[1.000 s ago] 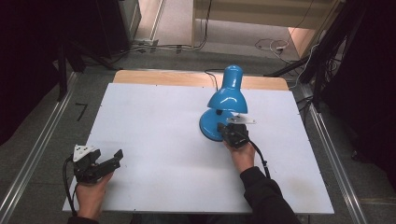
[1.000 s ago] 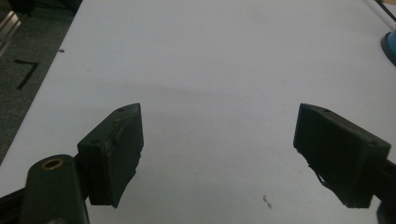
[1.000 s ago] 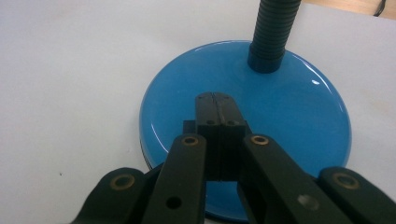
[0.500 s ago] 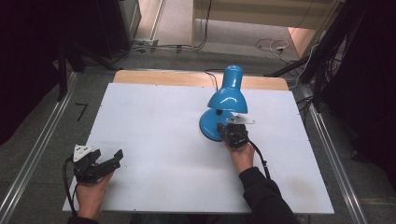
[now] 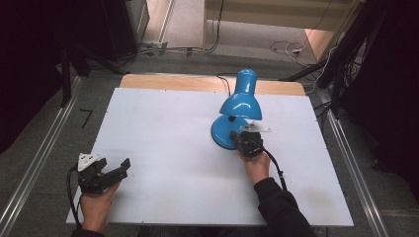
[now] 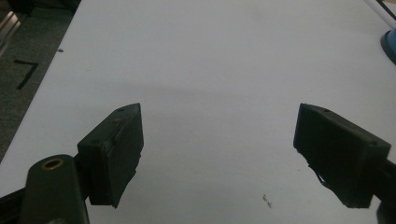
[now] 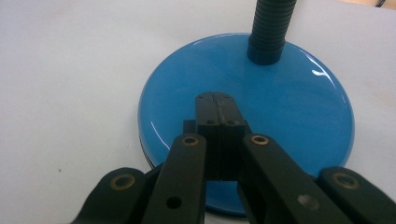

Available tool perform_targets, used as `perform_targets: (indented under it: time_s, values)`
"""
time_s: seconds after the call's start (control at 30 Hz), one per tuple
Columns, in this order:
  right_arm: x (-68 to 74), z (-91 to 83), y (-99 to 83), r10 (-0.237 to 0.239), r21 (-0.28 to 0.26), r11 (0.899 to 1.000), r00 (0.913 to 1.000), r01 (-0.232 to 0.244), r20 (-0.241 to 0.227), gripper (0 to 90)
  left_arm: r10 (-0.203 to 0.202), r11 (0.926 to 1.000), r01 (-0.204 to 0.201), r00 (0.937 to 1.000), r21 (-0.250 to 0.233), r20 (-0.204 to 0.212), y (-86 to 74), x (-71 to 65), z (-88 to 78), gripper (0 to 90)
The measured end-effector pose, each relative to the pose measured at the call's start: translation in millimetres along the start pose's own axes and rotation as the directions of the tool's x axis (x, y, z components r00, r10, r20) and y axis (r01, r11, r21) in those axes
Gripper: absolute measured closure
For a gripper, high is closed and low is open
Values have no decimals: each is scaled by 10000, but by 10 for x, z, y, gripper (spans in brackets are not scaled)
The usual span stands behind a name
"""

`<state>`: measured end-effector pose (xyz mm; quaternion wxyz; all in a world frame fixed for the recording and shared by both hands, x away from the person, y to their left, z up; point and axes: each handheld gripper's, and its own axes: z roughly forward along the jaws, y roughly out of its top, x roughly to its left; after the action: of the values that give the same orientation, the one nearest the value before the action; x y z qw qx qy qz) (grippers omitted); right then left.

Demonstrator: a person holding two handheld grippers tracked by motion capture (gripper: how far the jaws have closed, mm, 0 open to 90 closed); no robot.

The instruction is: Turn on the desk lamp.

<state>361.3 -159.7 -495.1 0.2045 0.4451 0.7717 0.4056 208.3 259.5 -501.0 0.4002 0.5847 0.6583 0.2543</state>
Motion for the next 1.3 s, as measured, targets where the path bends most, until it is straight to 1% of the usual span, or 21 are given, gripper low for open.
perform_targets:
  time_s: [0.33, 0.53, 0.57, 0.6, 0.7, 0.77, 0.87, 1.03, 1.17, 1.2, 1.23, 1.3]
  values:
    - [-4, 0, -14, 98, -35, 9999, 9999, -98, -27, 882, -9, 10000, 9, 10000, 23, 9, -2, -4, 2, 166]
    - [3, 0, -28, 70, -67, 10000, 10000, -70, -19, 882, 19, 10000, -19, 10000, 28, 15, -3, -9, 2, 166]
    - [4, 11, -30, 100, 114, 9999, 9999, -100, -30, 883, 16, 10000, -16, 10000, 25, 22, -3, -9, 1, 166]
    - [2, 9, -42, 46, 4, 10000, 9999, -46, -105, 883, 25, 10000, -25, 10000, 34, 18, -3, -8, 1, 166]
    - [22, 3, -53, -34, -42, 10000, 10000, 34, 40, 883, 22, 10000, -22, 10000, 52, 18, -4, -10, 4, 166]
    - [19, 4, -54, 59, -62, 10000, 10000, -59, -34, 883, 38, 10000, -38, 10000, 45, 22, -4, -11, 2, 166]
    - [8, 5, -50, -19, -41, 10000, 10000, 19, -49, 883, 27, 10000, -27, 10000, 61, 22, -3, -7, 7, 166]
    - [4, 5, -48, 17, -22, 10000, 10000, -17, -82, 882, 7, 10000, -7, 10000, 16, 37, -2, -8, 1, 166]
    - [-5, -1, -35, -14, 83, 10000, 10000, 15, -92, 882, 9, 10000, -9, 10000, 10, 25, -2, -6, -3, 166]
    - [-2, 0, -30, 49, 85, 10000, 9999, -48, -103, 882, 5, 10000, -5, 10000, 12, 20, -2, -7, -2, 166]
    - [-15, -2, -23, -35, 156, 9999, 10000, 35, -36, 882, -4, 10000, 4, 10000, 22, 15, -3, -7, 0, 166]
    - [-39, -10, -5, 21, 305, 9995, 10000, -20, -52, 881, 20, 10000, -20, 10000, 32, 15, -2, -11, 3, 166]
